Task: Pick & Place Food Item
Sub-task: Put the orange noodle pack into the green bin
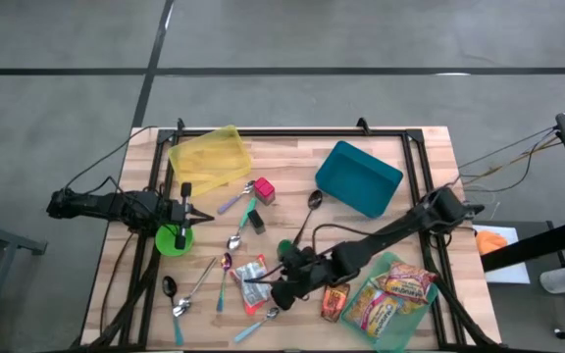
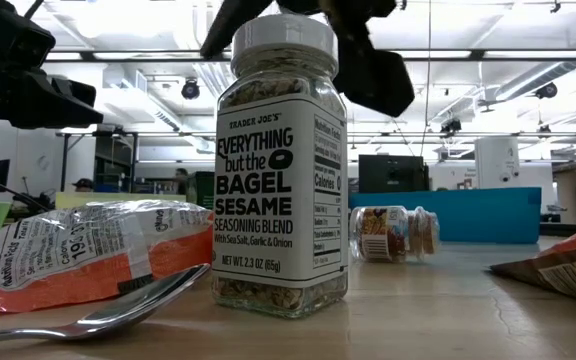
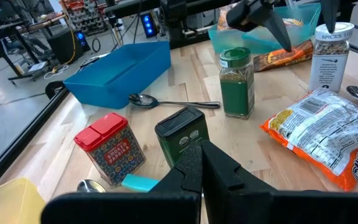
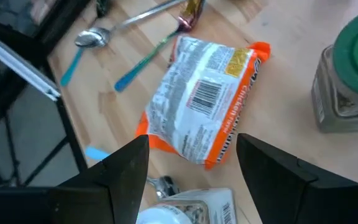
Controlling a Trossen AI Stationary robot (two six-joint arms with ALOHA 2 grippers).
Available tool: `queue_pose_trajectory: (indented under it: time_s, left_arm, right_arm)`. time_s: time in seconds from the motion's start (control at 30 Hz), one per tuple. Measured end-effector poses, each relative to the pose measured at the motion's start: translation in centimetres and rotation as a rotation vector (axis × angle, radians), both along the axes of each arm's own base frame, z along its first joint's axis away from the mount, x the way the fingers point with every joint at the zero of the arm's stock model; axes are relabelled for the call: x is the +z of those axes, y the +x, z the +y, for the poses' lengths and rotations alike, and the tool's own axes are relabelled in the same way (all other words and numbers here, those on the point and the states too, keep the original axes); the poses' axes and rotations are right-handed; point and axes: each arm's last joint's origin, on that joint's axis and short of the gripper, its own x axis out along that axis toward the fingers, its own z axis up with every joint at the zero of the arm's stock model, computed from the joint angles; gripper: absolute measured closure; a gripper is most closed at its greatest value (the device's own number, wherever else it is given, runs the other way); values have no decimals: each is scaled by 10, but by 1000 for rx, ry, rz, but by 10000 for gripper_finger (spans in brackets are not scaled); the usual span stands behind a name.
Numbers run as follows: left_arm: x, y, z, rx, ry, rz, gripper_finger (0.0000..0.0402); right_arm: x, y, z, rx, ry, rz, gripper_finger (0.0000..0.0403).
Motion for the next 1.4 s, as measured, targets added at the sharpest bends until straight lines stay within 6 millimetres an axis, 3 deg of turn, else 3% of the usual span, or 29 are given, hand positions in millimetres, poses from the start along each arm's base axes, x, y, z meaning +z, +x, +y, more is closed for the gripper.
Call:
queue_pose_trajectory:
  time_s: [0.53,1.4]
  left_arm:
    - [0,0,0,0,0,0,401]
    - [0,0,0,0,1,6,401]
  right_arm:
    - [-18,37,14,-37,6,133,164]
    - [-63,53,-7,-4,122,275,164]
